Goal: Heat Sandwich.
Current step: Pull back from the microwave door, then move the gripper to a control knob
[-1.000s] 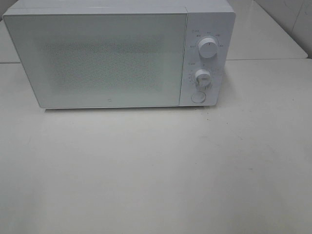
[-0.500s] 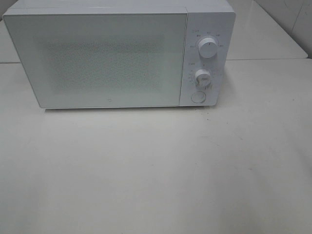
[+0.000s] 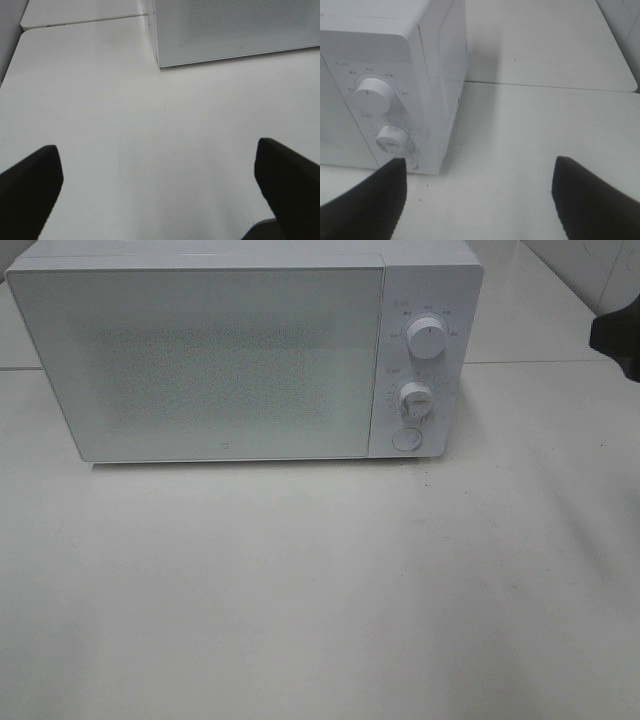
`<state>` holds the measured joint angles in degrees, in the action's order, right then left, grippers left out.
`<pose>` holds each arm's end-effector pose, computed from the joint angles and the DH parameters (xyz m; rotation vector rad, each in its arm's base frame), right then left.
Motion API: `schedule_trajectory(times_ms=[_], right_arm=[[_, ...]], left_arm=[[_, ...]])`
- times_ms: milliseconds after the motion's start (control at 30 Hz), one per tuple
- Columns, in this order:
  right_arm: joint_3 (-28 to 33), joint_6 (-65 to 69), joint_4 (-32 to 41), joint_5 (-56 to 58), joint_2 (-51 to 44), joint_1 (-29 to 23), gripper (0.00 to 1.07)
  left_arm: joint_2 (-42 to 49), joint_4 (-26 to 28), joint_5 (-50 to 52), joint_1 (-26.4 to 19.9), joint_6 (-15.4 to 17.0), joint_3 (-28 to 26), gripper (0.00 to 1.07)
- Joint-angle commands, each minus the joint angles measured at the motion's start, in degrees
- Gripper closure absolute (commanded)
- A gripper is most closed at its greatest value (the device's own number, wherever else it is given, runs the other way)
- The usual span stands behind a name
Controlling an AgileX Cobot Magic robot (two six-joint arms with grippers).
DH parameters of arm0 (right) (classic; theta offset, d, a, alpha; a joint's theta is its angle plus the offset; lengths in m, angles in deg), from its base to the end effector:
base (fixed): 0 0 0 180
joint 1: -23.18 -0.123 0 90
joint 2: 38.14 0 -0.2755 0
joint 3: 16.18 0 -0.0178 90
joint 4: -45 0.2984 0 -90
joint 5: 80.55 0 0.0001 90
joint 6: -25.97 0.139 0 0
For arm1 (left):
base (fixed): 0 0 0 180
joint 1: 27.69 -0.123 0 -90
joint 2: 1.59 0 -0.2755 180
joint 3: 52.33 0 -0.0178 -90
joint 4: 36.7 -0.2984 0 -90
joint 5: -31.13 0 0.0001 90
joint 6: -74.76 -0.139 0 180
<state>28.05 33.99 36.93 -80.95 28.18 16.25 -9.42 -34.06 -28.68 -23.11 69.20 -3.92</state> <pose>0.3032 0.0370 0.2392 -0.1177 1.9198 0.0815 0.0893 -0.0127 0.2801 0.1807 2.0168 -0.0442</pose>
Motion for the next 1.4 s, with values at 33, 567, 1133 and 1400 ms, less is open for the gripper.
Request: schedule_trajectory(times_ms=[33, 567, 1133, 1400], right_arm=[[-0.06, 0.46, -0.46, -6.88, 3.61, 0.17, 0.31], [14.84, -15.07, 21.49, -46.07, 15.87, -5.73, 0.31], [15.3, -23.78, 45.44, -65.2, 30.94, -26.64, 0.31], [11.06, -23.78, 50.76, -68.53, 38.45, -33.29, 0.31]], left_arm=[[1.55, 0.23, 0.92, -0.11, -0.06, 0.17, 0.05], [1.55, 0.23, 0.92, -0.11, -0.06, 0.17, 0.05], [1.55, 0.23, 0.92, -0.11, -0.06, 0.17, 0.05], [1.55, 0.23, 0.92, -0.11, -0.06, 0.17, 0.05]])
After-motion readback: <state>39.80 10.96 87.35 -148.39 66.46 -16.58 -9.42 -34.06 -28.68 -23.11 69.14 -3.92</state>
